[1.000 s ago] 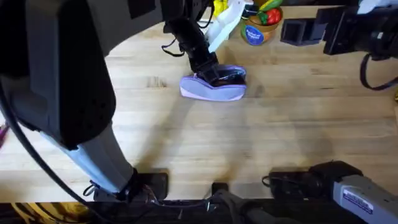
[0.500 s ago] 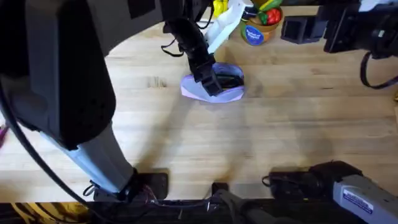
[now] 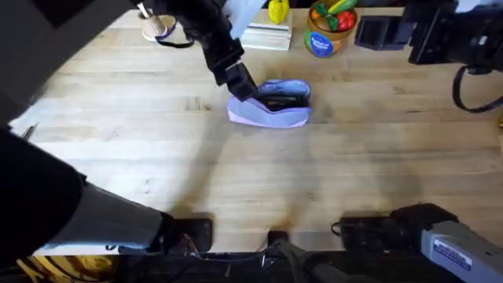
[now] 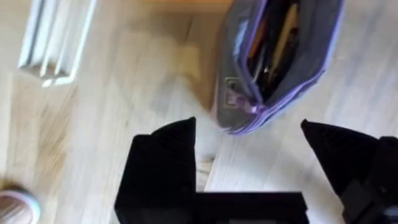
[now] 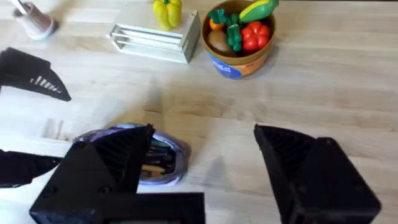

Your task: Unzip the bag, pick up the pens from the table one at a time and place them inside, then zip the bag closed.

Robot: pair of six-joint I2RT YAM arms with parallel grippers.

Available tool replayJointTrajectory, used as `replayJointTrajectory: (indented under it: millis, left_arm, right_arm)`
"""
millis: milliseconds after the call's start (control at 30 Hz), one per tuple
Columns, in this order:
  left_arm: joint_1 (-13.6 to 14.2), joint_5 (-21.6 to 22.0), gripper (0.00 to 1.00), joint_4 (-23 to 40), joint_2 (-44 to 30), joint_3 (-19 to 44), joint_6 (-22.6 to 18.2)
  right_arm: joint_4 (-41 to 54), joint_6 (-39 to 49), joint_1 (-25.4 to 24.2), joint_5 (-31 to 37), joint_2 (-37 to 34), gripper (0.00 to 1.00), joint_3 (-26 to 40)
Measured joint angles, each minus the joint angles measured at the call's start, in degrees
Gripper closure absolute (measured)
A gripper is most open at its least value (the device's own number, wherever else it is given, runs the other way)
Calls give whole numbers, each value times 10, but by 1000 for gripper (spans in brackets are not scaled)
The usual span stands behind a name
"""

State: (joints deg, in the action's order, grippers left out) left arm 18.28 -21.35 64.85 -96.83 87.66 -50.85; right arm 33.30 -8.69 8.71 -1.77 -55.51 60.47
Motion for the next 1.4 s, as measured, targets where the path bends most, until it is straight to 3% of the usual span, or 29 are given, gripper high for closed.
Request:
replayJointTrajectory:
  millis: [200, 433, 533, 667, 800, 900, 1067, 1200, 1400]
  left_arm:
    - [-45, 70, 7, 17, 0, 1, 8]
    - [-63, 70, 7, 31, -10, 1, 3]
    - [-89, 31, 7, 60, -10, 1, -42]
    - [-145, -38, 6, 105, -10, 1, -124]
    - [-201, -93, 7, 133, -10, -11, -219]
    - [-228, -120, 6, 146, -11, -44, -301]
    - [-248, -140, 7, 130, -28, -97, -399]
    - [-256, -151, 6, 108, -42, -118, -430]
    - [-256, -162, 6, 87, -46, -133, -458]
  right_arm:
    - [0, -92, 0, -28, -3, 3, 0]
    - [-20, -153, 0, -96, -50, 4, 0]
    - [-21, -153, 10, -124, -88, 4, 0]
    - [-20, -136, 54, -141, -143, 4, 4]
    - [-19, -114, 105, -150, -207, 4, 36]
    - [-16, -102, 131, -154, -256, 4, 74]
    - [-13, -61, 176, -155, -330, 4, 139]
    - [-18, -31, 206, -159, -374, 4, 179]
    - [-53, -15, 216, -159, -435, 4, 186]
